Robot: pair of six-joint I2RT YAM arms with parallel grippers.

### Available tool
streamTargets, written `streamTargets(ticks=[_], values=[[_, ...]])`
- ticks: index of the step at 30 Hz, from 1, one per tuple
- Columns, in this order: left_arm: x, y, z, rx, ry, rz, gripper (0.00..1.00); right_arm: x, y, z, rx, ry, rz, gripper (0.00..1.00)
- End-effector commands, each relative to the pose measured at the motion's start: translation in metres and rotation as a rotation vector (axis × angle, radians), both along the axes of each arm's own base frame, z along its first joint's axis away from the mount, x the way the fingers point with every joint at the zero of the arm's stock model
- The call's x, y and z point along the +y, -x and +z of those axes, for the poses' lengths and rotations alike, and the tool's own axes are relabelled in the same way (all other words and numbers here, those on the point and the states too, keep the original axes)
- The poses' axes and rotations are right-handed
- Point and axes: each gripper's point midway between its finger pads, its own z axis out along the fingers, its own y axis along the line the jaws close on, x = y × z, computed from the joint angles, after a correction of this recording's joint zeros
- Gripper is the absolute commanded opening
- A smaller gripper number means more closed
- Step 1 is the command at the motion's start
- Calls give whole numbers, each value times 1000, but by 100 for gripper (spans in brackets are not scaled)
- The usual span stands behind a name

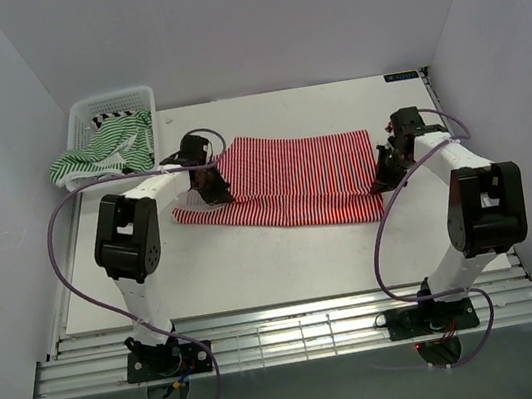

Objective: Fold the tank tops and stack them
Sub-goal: Fold the tank top

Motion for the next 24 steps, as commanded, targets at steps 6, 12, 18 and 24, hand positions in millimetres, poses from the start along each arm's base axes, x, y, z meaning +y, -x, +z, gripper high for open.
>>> streamTargets(ticks=[6,12,18,24], values=[[-3,-21,21,-55,18,3,75,-5,-37,7,-84,19,14,48],[-14,-26,53,-143,76,-38,96,6,-37,34,-185,-33,69,82],[-27,-4,56,-137,148,-83,98,36,-4,44,-251,-129,163,90],[-47,-2,52,-154,195,-128,98,60,5,29,-227,-149,220,90]])
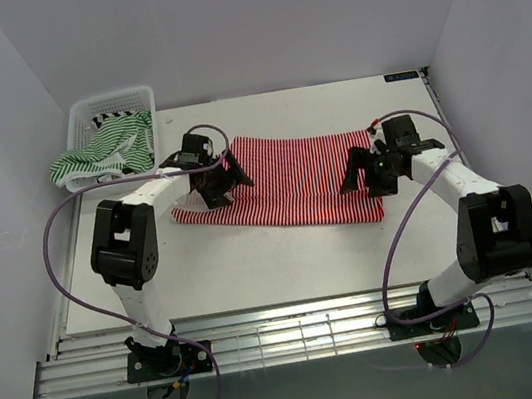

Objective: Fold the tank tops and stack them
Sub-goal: Fold the tank top

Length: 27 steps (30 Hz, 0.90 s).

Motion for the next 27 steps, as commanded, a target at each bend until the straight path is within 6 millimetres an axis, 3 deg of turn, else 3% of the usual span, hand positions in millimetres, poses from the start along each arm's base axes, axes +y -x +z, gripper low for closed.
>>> streamTargets(ticks=[1,13,19,24,27], values=[[-21,-6,27,-85,78,-48,98,15,-13,0,-43,-41,41,90],[-21,-30,-8,-58,23,-15,98,4,-52,-37,22,42,-12,90],[-15,-35,-21,-55,-20,3,98,-1,-68,-43,16,60,-40,90],[-7,-35,-34,-32,-64,27,98,-6,-68,-53,40,66,-62,90],[-4,-27,-43,0,-71,30,98,-7,-57,-63,69,66,-59,90]])
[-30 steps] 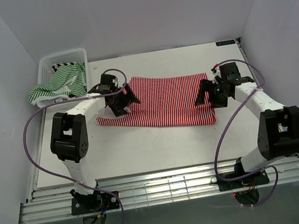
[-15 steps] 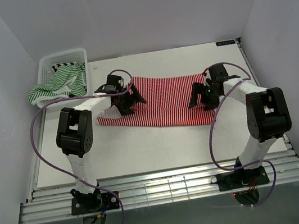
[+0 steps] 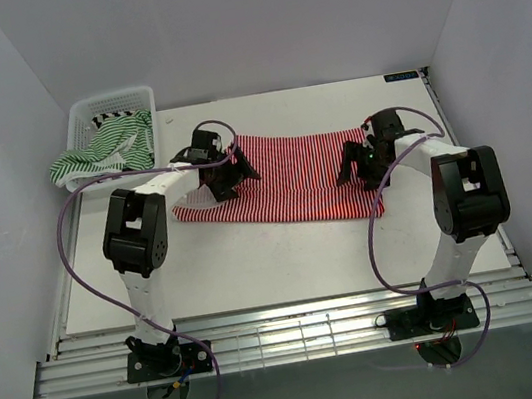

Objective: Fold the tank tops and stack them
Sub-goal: Fold the tank top

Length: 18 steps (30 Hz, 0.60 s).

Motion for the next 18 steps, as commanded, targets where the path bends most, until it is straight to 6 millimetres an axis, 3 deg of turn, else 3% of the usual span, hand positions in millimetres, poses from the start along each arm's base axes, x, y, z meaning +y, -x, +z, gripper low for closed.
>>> streamTargets(ticks=[1,4,5,7,8,10,11,12,13,14,16,18], values=[[16,6,-24,42,-70,32,98,-4,0,-7,-7,12,-11,90],[18,29,-29,92,-52,28,98,-4,22,-15,22,-1,-6,90],[23,46,-39,133,-59,27,98,-5,38,-25,57,-1,-10,90],[28,62,-42,159,-62,39,98,-6,50,-22,49,1,-11,90],[29,67,-35,144,-54,44,98,-7,58,-23,56,0,-12,90],[35,93,-44,189,-59,47,98,-7,78,-24,59,-9,-14,90],[35,97,-35,167,-47,47,98,-6,85,-24,60,-22,-12,90],[39,111,-40,192,-58,47,98,-5,88,-17,35,-33,-10,90],[40,116,-38,192,-56,53,98,-5,102,-23,58,-40,-17,90],[39,119,-27,166,-44,52,98,-4,108,-23,60,-50,-13,90],[41,133,-26,175,-40,52,98,-3,118,-19,47,-59,-9,90],[40,135,-13,142,-23,49,98,-2,120,-10,19,-71,-1,90]])
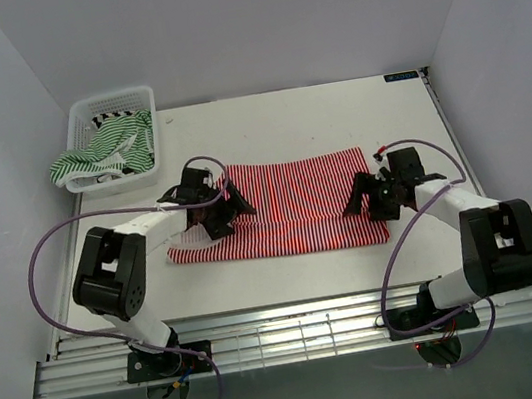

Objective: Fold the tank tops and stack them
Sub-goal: Fold the tank top

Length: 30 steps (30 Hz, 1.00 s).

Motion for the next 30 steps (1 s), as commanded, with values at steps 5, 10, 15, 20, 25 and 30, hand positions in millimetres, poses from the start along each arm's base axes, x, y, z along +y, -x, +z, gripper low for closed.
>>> streamTargets(ticks=[5,10,15,20,25,30], values=[[3,4,38,-57,-22,-12,98,3,4,34,-26,-11,60,90],[-3,-42,89,-204,-48,-7,98,-3,-45,89,-175,45,51,90],[3,-98,93,-242,-193,-2,98,-10,-97,126,-273,86,-5,90],[18,-150,67,-237,-285,5,98,-17,-133,134,-298,126,-36,90],[29,-195,61,-289,-351,-32,98,-17,-159,130,-293,135,-38,90],[40,-210,38,-280,-411,-50,98,-19,-167,119,-271,147,-40,90]])
